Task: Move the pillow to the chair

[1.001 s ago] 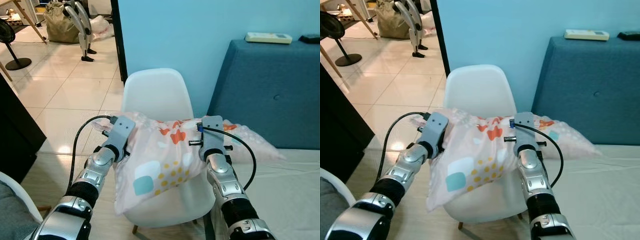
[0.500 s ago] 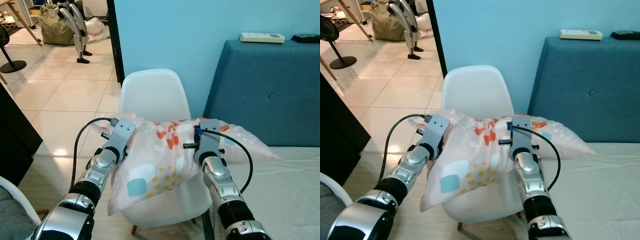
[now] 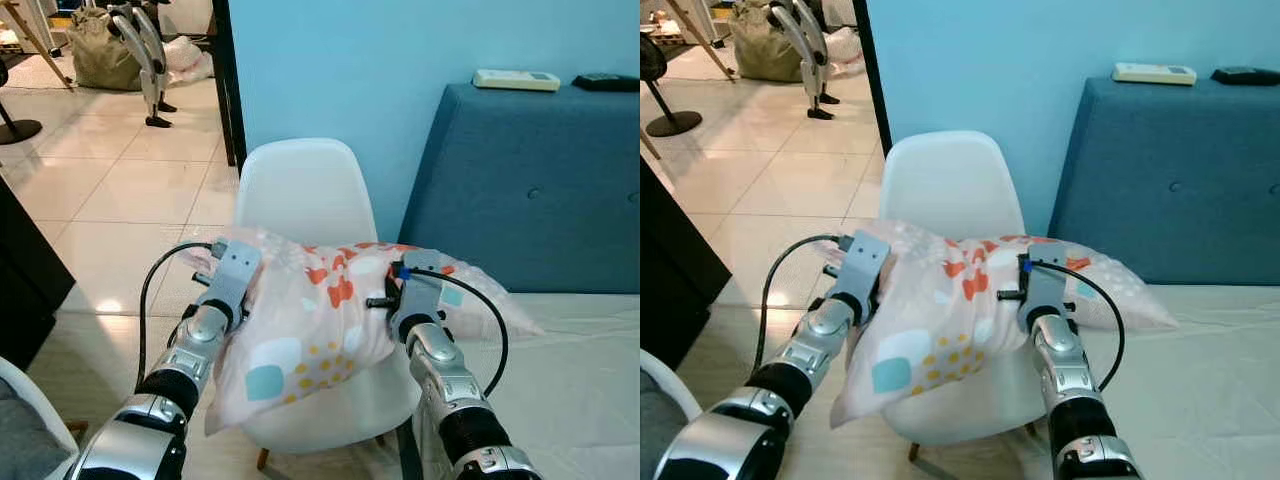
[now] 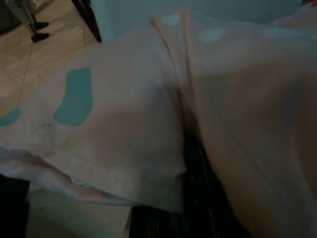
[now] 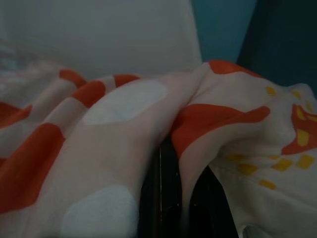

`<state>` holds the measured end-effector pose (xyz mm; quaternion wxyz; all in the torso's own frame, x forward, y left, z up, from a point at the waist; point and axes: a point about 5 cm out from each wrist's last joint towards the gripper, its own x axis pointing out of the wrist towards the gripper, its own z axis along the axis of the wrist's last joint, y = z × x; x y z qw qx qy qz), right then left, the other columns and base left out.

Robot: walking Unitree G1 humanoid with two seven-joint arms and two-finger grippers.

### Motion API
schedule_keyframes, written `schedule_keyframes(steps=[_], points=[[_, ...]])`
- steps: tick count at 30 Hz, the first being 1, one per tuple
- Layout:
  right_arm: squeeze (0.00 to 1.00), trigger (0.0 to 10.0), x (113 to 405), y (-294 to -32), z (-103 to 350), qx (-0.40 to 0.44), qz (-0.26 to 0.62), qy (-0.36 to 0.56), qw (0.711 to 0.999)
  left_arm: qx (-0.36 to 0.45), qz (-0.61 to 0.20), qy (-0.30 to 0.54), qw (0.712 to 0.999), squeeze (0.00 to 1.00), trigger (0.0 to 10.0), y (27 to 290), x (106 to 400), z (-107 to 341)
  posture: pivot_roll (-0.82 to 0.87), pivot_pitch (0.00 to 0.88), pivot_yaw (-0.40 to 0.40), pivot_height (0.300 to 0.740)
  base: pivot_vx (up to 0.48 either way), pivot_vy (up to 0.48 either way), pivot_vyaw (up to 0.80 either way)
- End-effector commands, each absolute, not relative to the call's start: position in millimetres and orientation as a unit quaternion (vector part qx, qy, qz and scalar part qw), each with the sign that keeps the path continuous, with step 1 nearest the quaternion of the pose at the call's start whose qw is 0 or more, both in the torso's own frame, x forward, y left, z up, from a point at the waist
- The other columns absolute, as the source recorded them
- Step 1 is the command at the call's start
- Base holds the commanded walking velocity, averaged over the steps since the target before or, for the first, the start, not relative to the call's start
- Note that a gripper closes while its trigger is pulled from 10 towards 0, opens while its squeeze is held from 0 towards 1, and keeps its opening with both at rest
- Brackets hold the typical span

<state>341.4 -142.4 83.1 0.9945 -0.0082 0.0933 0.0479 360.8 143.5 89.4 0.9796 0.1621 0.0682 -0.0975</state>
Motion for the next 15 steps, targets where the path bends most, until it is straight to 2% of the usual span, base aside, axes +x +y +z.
schedule_keyframes(steps=[1, 6, 15], points=[[0.0, 10.0, 342.9, -131.5, 84.9, -0.011, 0.077, 0.094, 0.993, 0.156, -0.09, 0.063, 0.982, 0.0, 10.0, 142.1, 360.4, 90.0, -0.08, 0.102, -0.029, 0.685, 0.0, 0.0, 0.0], [0.0, 10.0, 342.0, -137.4, 86.0, 0.007, 0.093, 0.088, 0.992, 0.145, -0.078, 0.068, 0.984, 0.0, 10.0, 140.4, 351.5, 79.4, -0.06, 0.112, -0.064, 0.675, 0.0, 0.0, 0.0], [0.0, 10.0, 341.7, -139.2, 84.7, 0.002, 0.101, 0.093, 0.99, 0.157, -0.073, 0.072, 0.982, 0.0, 10.0, 149.0, 350.5, 78.2, -0.05, 0.124, -0.063, 0.665, 0.0, 0.0, 0.0]])
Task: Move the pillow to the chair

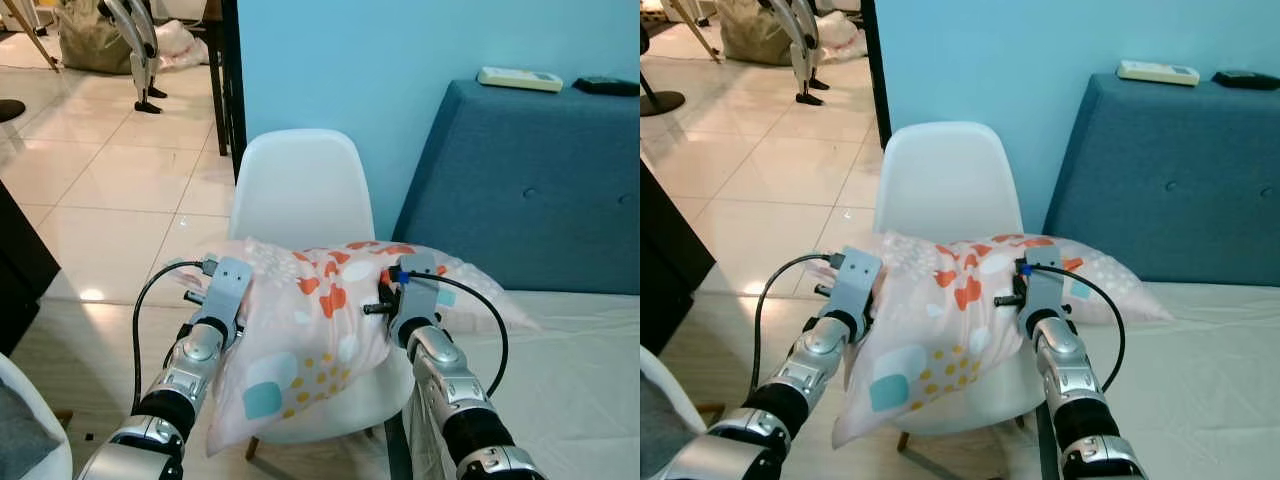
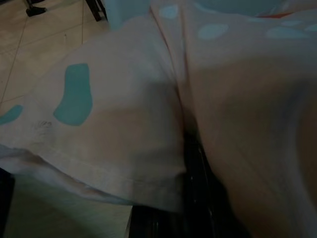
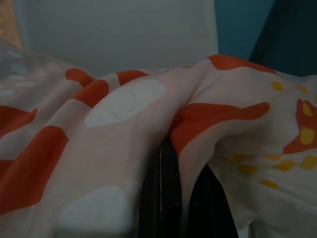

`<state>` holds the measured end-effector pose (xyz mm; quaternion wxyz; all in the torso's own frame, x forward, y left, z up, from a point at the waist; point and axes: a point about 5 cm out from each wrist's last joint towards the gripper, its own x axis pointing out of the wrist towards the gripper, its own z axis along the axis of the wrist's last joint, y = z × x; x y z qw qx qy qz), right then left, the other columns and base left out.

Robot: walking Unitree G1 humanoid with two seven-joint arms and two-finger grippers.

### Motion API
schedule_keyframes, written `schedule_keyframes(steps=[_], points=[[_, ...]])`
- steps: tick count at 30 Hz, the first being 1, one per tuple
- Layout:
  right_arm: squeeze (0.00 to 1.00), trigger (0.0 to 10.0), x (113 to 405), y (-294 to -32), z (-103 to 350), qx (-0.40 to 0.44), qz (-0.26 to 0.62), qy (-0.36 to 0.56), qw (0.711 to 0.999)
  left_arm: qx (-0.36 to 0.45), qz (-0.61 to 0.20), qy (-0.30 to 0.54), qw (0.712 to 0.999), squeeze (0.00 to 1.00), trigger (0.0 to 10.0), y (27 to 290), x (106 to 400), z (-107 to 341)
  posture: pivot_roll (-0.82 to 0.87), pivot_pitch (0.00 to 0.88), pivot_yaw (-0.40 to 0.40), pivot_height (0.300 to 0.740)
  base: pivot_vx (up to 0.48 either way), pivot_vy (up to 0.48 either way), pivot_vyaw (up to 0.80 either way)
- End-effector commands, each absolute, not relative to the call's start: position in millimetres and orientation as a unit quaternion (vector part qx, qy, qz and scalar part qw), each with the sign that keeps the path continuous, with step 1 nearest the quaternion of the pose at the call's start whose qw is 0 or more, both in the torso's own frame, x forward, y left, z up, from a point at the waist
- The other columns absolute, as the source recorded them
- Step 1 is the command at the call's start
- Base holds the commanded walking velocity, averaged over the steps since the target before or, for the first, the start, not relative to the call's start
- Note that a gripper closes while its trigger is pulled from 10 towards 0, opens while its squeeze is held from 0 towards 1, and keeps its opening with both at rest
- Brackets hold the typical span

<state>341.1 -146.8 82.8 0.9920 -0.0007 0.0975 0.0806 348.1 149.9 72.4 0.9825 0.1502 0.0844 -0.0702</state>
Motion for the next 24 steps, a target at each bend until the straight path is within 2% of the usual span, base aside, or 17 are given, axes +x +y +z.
schedule_keyframes(steps=[1, 10, 16, 24], points=[[0.0, 10.0, 341.3, -139.0, 84.7, 0.007, 0.101, 0.09, 0.991, 0.158, -0.073, 0.071, 0.982, 0.0, 10.0, 150.0, 351.1, 79.2, -0.05, 0.126, -0.057, 0.66, 0.0, 0.0, 0.0], [0.0, 10.0, 340.9, -140.5, 84.3, 0.011, 0.085, 0.088, 0.992, 0.178, -0.085, 0.066, 0.978, 0.0, 10.0, 149.2, 355.8, 85.7, -0.05, 0.13, -0.025, 0.65, 0.0, 0.0, 0.0], [0.0, 10.0, 337.7, -142.3, 83.0, 0.018, 0.086, 0.084, 0.993, 0.179, -0.088, 0.064, 0.978, 0.0, 10.0, 148.3, 357.8, 88.6, -0.05, 0.137, -0.016, 0.626, 0.0, 0.0, 0.0], [0.0, 10.0, 337.5, -142.5, 81.1, 0.013, 0.079, 0.09, 0.993, 0.185, -0.098, 0.064, 0.976, 0.0, 10.0, 147.3, 357.2, 88.6, -0.04, 0.15, -0.002, 0.626, 0.0, 0.0, 0.0]])
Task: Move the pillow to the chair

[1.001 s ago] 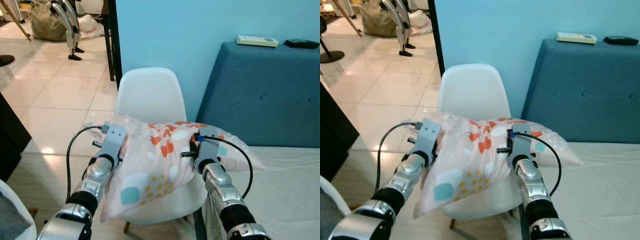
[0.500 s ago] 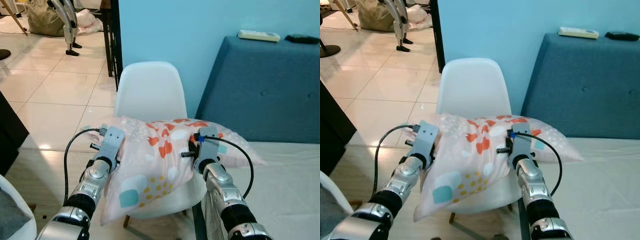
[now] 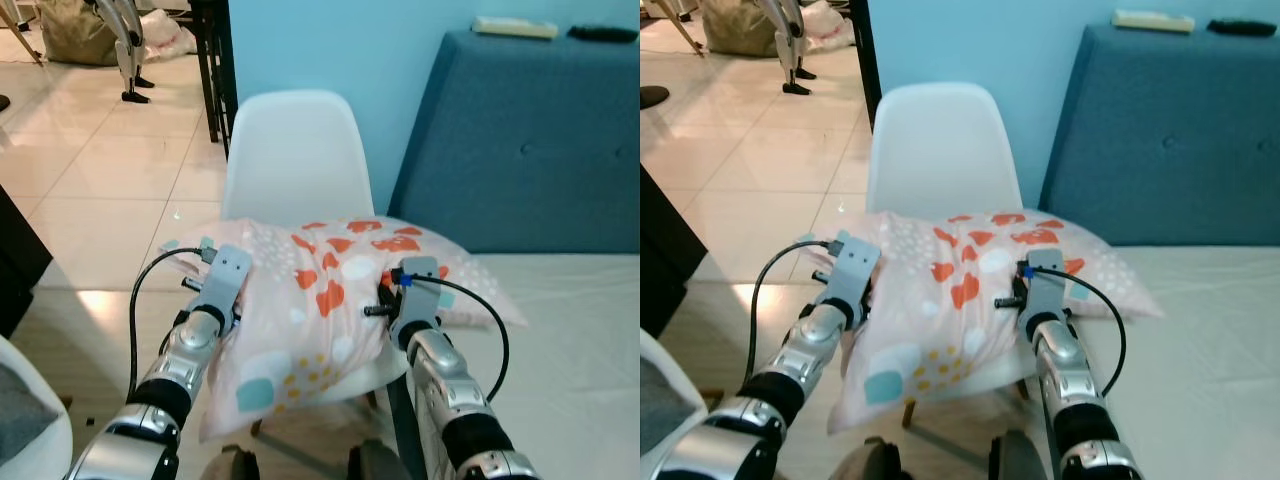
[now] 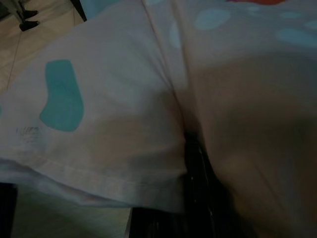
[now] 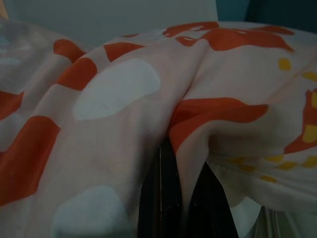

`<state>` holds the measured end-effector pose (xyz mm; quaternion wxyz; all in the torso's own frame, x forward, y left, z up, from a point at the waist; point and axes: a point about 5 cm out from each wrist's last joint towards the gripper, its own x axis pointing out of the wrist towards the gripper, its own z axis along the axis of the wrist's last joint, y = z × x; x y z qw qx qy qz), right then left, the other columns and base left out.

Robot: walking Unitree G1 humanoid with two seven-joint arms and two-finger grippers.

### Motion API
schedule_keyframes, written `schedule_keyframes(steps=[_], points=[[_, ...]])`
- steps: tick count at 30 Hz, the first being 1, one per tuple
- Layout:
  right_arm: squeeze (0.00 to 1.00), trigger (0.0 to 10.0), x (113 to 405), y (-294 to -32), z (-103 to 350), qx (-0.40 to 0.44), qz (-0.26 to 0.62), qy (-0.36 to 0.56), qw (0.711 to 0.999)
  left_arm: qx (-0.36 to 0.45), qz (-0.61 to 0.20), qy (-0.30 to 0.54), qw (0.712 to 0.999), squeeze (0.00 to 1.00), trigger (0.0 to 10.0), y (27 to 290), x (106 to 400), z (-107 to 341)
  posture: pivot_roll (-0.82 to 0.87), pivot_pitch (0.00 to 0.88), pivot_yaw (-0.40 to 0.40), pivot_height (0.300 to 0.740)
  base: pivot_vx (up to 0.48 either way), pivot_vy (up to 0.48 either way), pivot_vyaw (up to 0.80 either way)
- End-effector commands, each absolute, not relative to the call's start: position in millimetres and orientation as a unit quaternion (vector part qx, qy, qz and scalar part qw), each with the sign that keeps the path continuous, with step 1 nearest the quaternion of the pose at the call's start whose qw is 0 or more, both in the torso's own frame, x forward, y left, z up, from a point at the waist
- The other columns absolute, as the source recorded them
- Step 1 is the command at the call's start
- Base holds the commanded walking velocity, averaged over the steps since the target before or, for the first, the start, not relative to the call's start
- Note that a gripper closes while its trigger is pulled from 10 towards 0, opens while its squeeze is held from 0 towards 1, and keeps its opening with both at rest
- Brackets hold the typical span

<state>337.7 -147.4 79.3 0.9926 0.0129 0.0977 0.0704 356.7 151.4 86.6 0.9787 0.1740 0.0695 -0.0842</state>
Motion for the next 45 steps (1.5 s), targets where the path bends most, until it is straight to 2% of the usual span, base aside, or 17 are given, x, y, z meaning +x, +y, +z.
schedule_keyframes(steps=[1, 8, 23, 26, 30, 34, 36, 37, 40, 45], points=[[0.0, 10.0, 337.3, -142.3, 80.6, 0.016, 0.078, 0.09, 0.993, 0.186, -0.1, 0.065, 0.975, 0.0, 10.0, 147.3, 357.1, 88.6, -0.04, 0.152, 0.0, 0.626, 0.0, 0.0, 0.0], [0.0, 10.0, 336.2, -141.2, 78.7, 0.012, 0.077, 0.095, 0.992, 0.194, -0.108, 0.064, 0.973, 0.0, 10.0, 147.0, 357.7, 89.8, -0.03, 0.159, 0.007, 0.596, 0.0, 0.0, 0.0], [0.0, 10.0, 335.8, -144.9, 80.2, 0.014, 0.073, 0.087, 0.993, 0.197, -0.114, 0.064, 0.972, 0.0, 10.0, 145.2, 357.2, 89.3, -0.03, 0.154, 0.006, 0.596, 0.0, 0.0, 0.0], [0.0, 10.0, 338.6, -145.9, 90.1, 0.039, 0.063, 0.052, 0.996, 0.203, -0.104, 0.056, 0.972, 0.0, 10.0, 147.4, 359.2, 93.3, -0.03, 0.153, 0.005, 0.586, 0.0, 0.0, 0.0], [0.0, 10.0, 343.1, -142.8, 101.7, 0.035, 0.074, 0.027, 0.996, 0.231, -0.066, 0.064, 0.969, 0.0, 10.0, 158.9, 362.4, 95.5, -0.03, 0.154, 0.007, 0.571, 0.0, 0.0, 0.0], [0.0, 10.0, 346.8, -129.8, 107.6, 0.027, 0.106, 0.016, 0.994, 0.302, 0.032, 0.084, 0.949, 0.0, 10.0, 198.6, 363.8, 101.1, -0.03, 0.155, 0.011, 0.571, 0.0, 0.0, 0.0], [0.0, 10.0, 346.8, -127.8, 107.6, 0.029, 0.11, 0.017, 0.993, 0.31, 0.037, 0.085, 0.946, 0.0, 10.0, 202.7, 363.5, 101.8, -0.03, 0.155, 0.011, 0.571, 0.0, 0.0, 0.0], [0.0, 10.0, 346.0, -119.4, 105.0, 0.028, 0.129, 0.029, 0.991, 0.335, 0.044, 0.087, 0.937, 0.0, 10.0, 216.3, 362.5, 105.0, -0.03, 0.155, 0.005, 0.571, 0.0, 0.0, 0.0], [0.0, 10.0, 340.2, -105.7, 99.0, 0.012, 0.17, 0.043, 0.984, 0.348, 0.033, 0.085, 0.933, 0.0, 10.0, 229.2, 360.4, 109.3, -0.02, 0.155, -0.013, 0.571, 0.0, 0.0, 0.0], [0.0, 10.0, 326.6, -90.7, 86.0, -0.01, 0.22, 0.064, 0.973, 0.36, 0.001, 0.087, 0.929, 0.0, 10.0, 236.0, 355.1, 108.3, -0.01, 0.156, -0.024, 0.571, 0.0, 0.0, 0.0]])
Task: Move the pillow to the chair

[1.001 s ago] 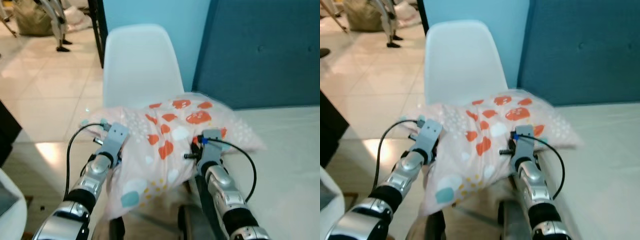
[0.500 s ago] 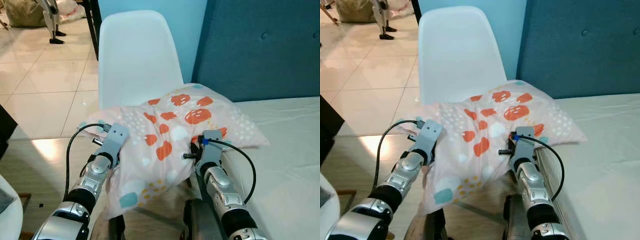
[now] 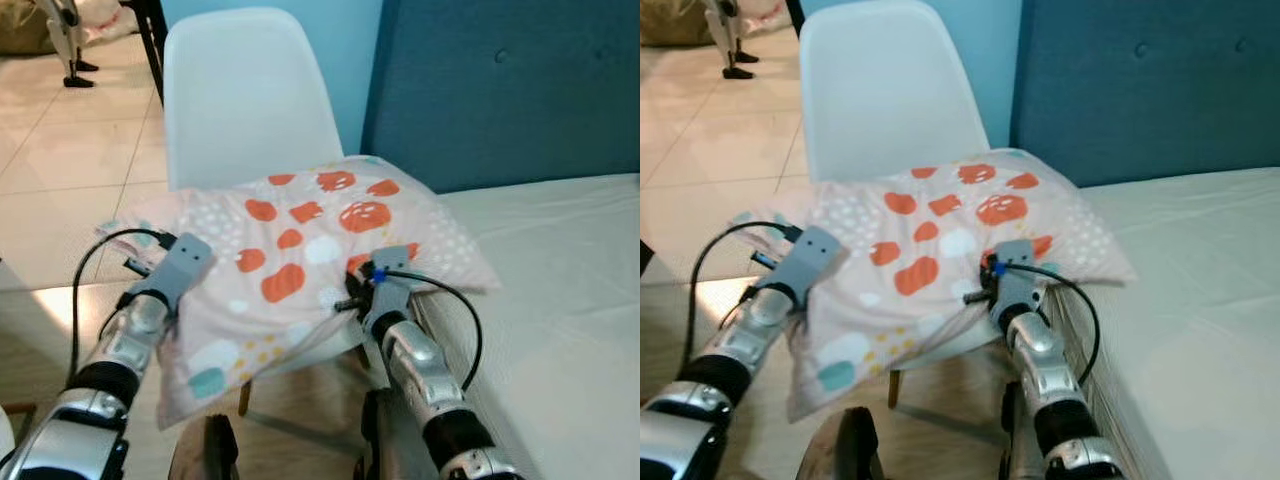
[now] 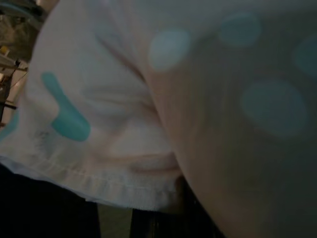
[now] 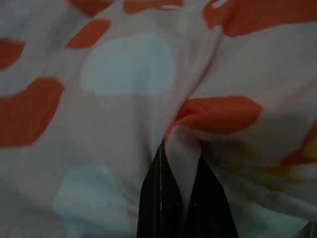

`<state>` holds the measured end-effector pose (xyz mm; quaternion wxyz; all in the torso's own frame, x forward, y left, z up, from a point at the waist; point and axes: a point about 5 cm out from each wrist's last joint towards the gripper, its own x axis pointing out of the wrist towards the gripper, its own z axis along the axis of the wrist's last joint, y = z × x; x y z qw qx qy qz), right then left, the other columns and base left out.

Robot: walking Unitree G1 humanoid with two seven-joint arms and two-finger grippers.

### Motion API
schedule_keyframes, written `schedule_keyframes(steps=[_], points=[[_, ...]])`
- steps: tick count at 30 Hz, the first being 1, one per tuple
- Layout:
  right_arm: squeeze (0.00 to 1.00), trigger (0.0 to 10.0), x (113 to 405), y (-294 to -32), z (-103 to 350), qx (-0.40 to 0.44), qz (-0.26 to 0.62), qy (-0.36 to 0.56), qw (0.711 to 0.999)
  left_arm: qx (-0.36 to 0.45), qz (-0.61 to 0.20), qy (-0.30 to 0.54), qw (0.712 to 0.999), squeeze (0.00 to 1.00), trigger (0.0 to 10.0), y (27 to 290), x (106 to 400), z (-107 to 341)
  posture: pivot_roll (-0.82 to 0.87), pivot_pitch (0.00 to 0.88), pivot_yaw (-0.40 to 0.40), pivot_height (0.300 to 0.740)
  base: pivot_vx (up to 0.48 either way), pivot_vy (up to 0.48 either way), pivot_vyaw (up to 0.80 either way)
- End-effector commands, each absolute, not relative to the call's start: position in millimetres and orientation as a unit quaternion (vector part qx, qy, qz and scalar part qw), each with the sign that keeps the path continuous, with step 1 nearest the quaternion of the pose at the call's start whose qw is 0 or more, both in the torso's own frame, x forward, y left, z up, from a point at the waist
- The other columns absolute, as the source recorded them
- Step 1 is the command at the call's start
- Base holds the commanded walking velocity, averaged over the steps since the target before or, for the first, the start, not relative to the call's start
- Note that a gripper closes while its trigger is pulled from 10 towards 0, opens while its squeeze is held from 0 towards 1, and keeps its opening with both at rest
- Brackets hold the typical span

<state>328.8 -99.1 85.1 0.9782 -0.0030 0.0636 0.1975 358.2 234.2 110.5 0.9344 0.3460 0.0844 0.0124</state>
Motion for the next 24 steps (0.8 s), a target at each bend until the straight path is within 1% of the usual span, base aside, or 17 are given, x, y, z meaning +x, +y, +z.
schedule_keyframes(steps=[1, 4, 7, 9, 12, 13, 14, 15, 16, 17, 23, 24], points=[[0.0, 10.0, 324.9, -89.5, 83.6, -0.01, 0.224, 0.069, 0.972, 0.36, -0.003, 0.09, 0.928, 0.0, 10.0, 235.4, 353.8, 106.0, -0.01, 0.16, -0.026, 0.571, 0.0, 0.0, 0.0], [0.0, 10.0, 320.4, -85.5, 76.5, -0.014, 0.241, 0.083, 0.967, 0.36, -0.005, 0.1, 0.928, 0.0, 10.0, 235.7, 349.3, 99.2, -0.01, 0.162, -0.028, 0.571, 0.0, 0.0, 0.0], [0.0, 10.0, 315.8, -80.9, 67.2, -0.01, 0.254, 0.107, 0.961, 0.373, 0.0, 0.117, 0.921, 0.0, 10.0, 239.2, 344.0, 89.3, -0.01, 0.164, -0.028, 0.571, 0.0, 0.0, 0.0], [0.0, 10.0, 314.6, -81.3, 64.6, -0.02, 0.256, 0.11, 0.96, 0.381, -0.006, 0.119, 0.917, 0.0, 10.0, 238.0, 342.7, 86.4, -0.01, 0.166, -0.028, 0.571, 0.0, 0.0, 0.0], [0.0, 10.0, 314.6, -81.9, 64.7, -0.022, 0.254, 0.108, 0.961, 0.381, 0.006, 0.121, 0.916, 0.0, 10.0, 238.4, 342.8, 85.9, -0.01, 0.165, -0.028, 0.571, 0.0, 0.0, 0.0], [0.27, 10.0, 314.7, -82.6, 66.0, -0.012, 0.254, 0.105, 0.962, 0.38, 0.01, 0.121, 0.917, 0.0, 10.0, 238.8, 343.4, 86.9, -0.01, 0.164, -0.025, 0.571, 0.0, 0.0, 0.0], [0.74, 10.0, 315.2, -84.0, 67.0, -0.005, 0.25, 0.103, 0.963, 0.383, 0.014, 0.12, 0.916, 0.09, 10.0, 239.1, 344.1, 88.2, -0.02, 0.164, -0.025, 0.571, 0.0, 0.0, 0.0], [1.0, 10.0, 315.4, -85.1, 68.2, 0.009, 0.25, 0.1, 0.963, 0.384, 0.014, 0.119, 0.915, 0.73, 10.0, 239.0, 344.7, 89.2, -0.01, 0.164, -0.025, 0.571, 0.0, 0.0, 0.0], [1.0, 10.0, 315.5, -85.7, 69.0, 0.018, 0.25, 0.098, 0.963, 0.386, 0.014, 0.118, 0.915, 0.73, 10.0, 238.9, 345.0, 89.8, -0.01, 0.164, -0.025, 0.571, 0.0, 0.0, 0.0], [1.0, 10.0, 315.8, -86.8, 69.6, 0.022, 0.247, 0.098, 0.964, 0.389, 0.016, 0.116, 0.914, 1.0, 10.0, 239.2, 345.8, 91.3, -0.01, 0.162, -0.023, 0.571, 0.0, 0.0, 0.0], [1.0, 10.0, 315.9, -92.6, 69.1, 0.032, 0.238, 0.098, 0.966, 0.394, 0.017, 0.112, 0.912, 1.0, 10.0, 240.4, 348.8, 96.2, -0.01, 0.157, -0.025, 0.571, 0.0, 0.0, 0.0], [1.0, 10.0, 314.5, -98.4, 67.7, 0.031, 0.227, 0.101, 0.968, 0.384, 0.017, 0.112, 0.916, 1.0, 10.0, 241.2, 349.0, 97.2, -0.02, 0.149, -0.028, 0.571, 0.0, 0.0, 0.0]])
